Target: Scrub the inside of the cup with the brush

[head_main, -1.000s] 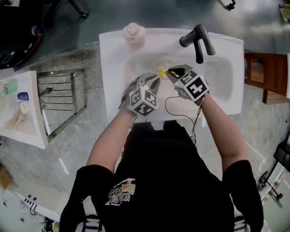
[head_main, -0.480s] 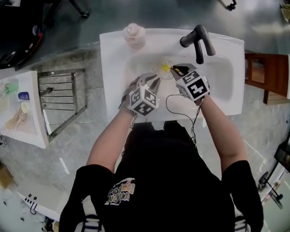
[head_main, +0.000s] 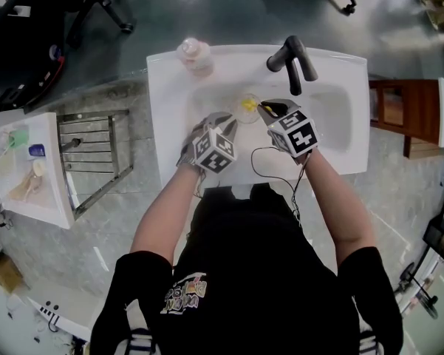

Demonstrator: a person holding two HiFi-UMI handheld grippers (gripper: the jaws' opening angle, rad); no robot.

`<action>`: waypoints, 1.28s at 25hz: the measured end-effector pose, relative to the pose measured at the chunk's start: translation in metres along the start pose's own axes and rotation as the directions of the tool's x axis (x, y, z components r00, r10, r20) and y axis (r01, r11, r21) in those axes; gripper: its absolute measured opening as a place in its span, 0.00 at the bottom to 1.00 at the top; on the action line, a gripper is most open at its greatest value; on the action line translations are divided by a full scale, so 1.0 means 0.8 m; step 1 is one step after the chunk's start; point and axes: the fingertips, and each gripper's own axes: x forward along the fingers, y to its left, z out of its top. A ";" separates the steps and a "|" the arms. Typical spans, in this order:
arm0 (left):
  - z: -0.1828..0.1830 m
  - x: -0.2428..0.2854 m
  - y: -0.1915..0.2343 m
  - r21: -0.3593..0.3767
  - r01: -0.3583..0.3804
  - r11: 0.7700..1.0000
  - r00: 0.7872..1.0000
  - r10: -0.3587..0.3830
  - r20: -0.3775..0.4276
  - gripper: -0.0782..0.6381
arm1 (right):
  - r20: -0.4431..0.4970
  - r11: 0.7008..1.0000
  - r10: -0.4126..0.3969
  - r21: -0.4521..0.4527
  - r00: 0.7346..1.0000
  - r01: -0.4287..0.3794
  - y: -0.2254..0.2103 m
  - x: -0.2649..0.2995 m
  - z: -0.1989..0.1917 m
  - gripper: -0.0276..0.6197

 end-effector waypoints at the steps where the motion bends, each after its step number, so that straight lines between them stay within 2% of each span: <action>1: -0.001 0.001 0.000 0.001 -0.003 1.000 1.000 0.003 -0.006 0.18 | 0.006 1.000 0.001 0.003 1.000 -0.001 0.000 -0.003 -0.001 0.10; 5: -0.002 0.000 0.004 -0.017 -0.023 1.000 1.000 0.023 -0.013 0.19 | 0.028 1.000 0.010 0.022 1.000 -0.010 -0.001 -0.015 -0.004 0.10; 12: 0.003 -0.016 0.018 -0.111 -0.087 0.990 0.996 0.088 0.007 0.20 | 0.082 0.998 0.045 0.031 0.996 -0.048 -0.002 -0.030 -0.009 0.10; 19: 0.022 -0.055 0.015 -0.211 -0.172 0.962 0.981 0.188 0.055 0.20 | 0.141 0.997 0.071 -0.007 0.987 -0.071 0.007 -0.058 -0.004 0.10; 27: 0.051 -0.114 -0.008 -0.340 -0.288 0.895 0.928 0.349 0.131 0.19 | 0.243 0.992 0.114 -0.083 0.963 -0.097 0.015 -0.114 0.009 0.10; 32: 0.074 -0.157 -0.041 -0.396 -0.357 0.846 0.877 0.450 0.171 0.18 | 0.324 0.987 0.144 -0.118 0.935 -0.112 0.020 -0.169 0.006 0.10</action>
